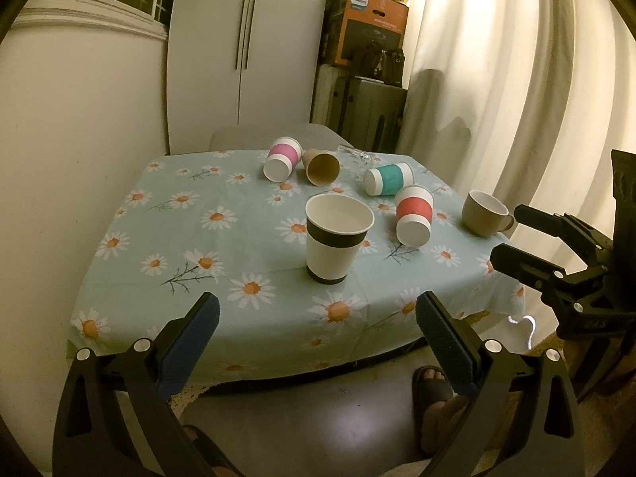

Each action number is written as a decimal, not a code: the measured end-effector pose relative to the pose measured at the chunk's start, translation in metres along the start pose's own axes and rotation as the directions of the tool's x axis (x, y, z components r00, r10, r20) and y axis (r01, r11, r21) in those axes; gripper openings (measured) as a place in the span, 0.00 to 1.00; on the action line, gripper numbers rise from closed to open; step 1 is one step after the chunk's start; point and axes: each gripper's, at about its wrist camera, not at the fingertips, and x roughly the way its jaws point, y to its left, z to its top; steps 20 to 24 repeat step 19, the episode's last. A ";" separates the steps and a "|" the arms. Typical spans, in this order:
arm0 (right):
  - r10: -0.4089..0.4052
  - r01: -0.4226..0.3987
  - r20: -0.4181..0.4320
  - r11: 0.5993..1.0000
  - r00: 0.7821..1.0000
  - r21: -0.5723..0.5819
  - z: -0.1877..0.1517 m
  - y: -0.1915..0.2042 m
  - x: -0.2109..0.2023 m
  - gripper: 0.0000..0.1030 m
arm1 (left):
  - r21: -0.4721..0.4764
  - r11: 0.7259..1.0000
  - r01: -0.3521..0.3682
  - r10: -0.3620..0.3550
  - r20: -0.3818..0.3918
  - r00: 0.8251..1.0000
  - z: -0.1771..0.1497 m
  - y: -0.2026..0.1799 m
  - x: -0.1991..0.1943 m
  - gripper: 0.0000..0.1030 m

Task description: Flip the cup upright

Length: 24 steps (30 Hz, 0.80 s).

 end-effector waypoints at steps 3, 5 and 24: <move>0.000 0.000 0.000 1.000 1.000 -0.001 0.000 0.000 0.000 0.95 | -0.001 1.000 0.000 0.000 -0.001 1.000 -0.001 0.001 0.001 0.94; 0.001 -0.001 -0.001 1.000 1.000 0.000 0.000 0.000 0.000 0.95 | -0.001 1.000 -0.001 0.001 0.000 1.000 0.000 -0.001 0.001 0.94; 0.002 -0.002 -0.003 1.000 1.000 -0.001 0.000 0.001 0.000 0.95 | 0.009 1.000 -0.001 0.001 -0.010 1.000 -0.004 0.001 0.002 0.94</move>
